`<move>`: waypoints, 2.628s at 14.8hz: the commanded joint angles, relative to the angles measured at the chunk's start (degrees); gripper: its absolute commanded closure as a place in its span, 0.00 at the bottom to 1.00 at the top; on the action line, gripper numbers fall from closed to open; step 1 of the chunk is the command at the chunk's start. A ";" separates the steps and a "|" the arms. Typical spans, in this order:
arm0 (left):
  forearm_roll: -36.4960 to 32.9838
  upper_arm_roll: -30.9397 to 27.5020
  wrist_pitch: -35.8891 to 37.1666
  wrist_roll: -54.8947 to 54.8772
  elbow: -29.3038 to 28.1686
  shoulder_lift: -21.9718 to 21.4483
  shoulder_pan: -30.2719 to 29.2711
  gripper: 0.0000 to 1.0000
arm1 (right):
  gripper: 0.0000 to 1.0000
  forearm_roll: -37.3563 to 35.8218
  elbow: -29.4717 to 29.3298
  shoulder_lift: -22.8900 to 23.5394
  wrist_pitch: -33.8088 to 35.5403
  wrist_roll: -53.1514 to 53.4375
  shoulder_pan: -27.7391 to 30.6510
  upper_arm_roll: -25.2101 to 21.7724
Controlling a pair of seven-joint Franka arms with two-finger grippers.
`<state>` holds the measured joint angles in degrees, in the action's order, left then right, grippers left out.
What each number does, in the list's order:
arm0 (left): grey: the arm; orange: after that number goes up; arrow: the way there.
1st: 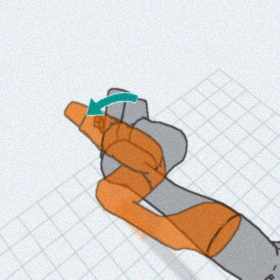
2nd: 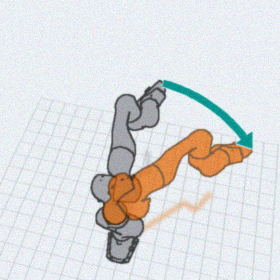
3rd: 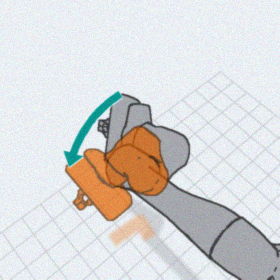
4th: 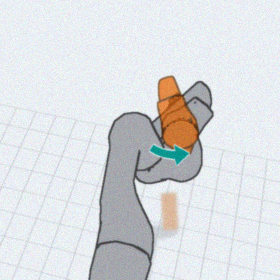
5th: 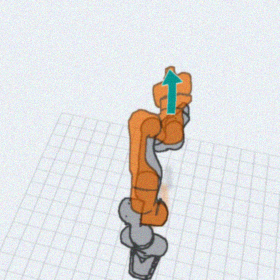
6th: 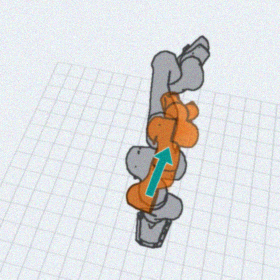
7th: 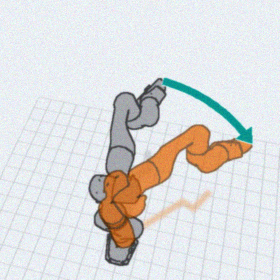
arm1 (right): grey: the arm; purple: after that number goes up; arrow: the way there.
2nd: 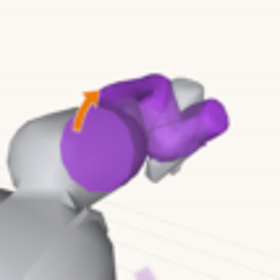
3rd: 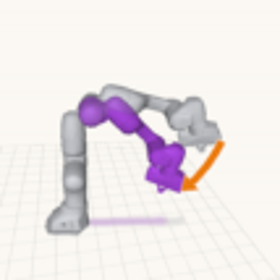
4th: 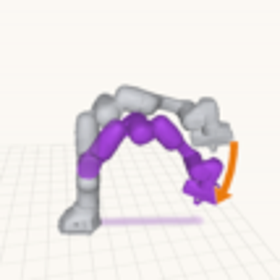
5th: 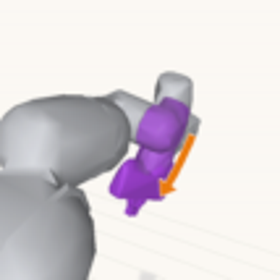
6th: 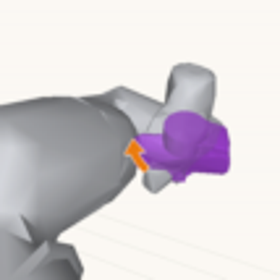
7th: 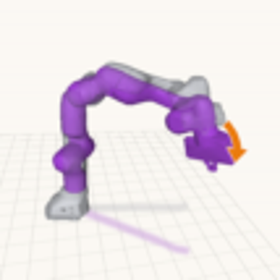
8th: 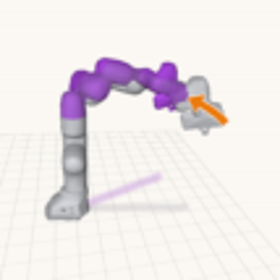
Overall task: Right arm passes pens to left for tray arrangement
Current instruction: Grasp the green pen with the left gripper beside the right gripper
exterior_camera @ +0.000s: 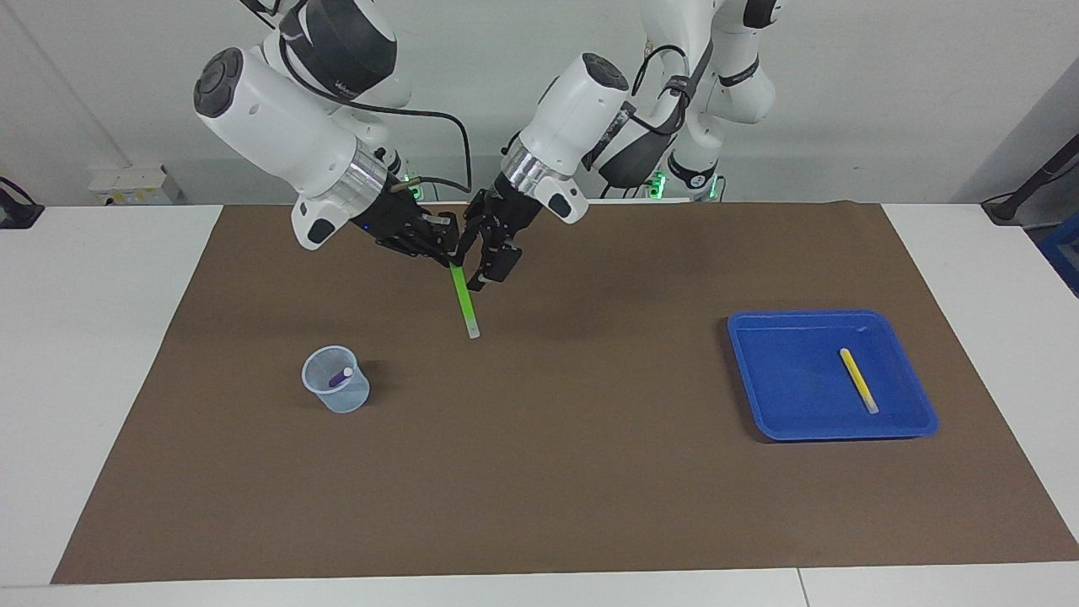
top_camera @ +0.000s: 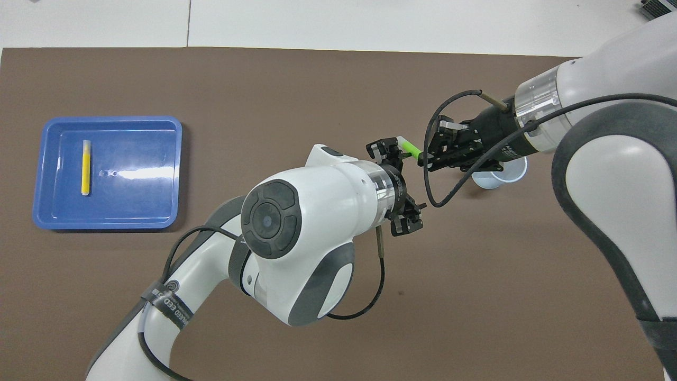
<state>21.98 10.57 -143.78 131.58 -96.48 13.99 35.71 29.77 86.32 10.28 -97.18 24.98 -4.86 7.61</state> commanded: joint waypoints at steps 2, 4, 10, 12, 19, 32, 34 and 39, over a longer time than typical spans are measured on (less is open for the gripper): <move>-0.45 -0.72 -1.50 0.78 0.50 0.59 0.68 0.10 | 0.93 1.08 1.31 -0.70 -1.87 0.59 -0.32 0.56; -0.18 -1.34 -1.68 0.78 0.85 0.59 0.41 0.10 | 0.93 1.00 1.31 -0.62 -1.87 0.59 -0.32 0.56; -0.27 -1.34 -4.40 1.31 0.68 1.03 -0.73 0.12 | 0.94 0.82 1.31 -0.70 -1.96 0.50 -0.41 0.56; -0.27 -1.34 -4.49 1.31 0.68 1.12 -0.65 0.16 | 0.94 0.73 1.31 -0.70 -1.96 0.50 -0.50 0.56; -0.36 -1.43 -4.58 3.68 0.85 1.21 0.15 0.31 | 0.93 0.64 1.31 -0.70 -1.87 0.42 -0.41 0.56; -6.51 -1.34 -4.67 8.34 2.26 2.00 1.81 0.42 | 0.93 0.56 1.66 -0.70 -1.87 0.15 -0.41 0.56; -6.60 -1.43 -4.75 8.86 2.26 2.00 1.90 0.52 | 0.93 0.47 1.58 -0.70 -1.87 0.15 -0.41 0.56; -6.86 -1.43 -4.67 8.78 2.26 2.00 1.82 1.00 | 0.93 0.47 1.57 -0.70 -1.96 0.06 -0.41 0.56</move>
<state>15.79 9.23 -148.40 138.75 -95.58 15.06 36.36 29.68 87.23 10.26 -97.99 24.99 -5.50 7.54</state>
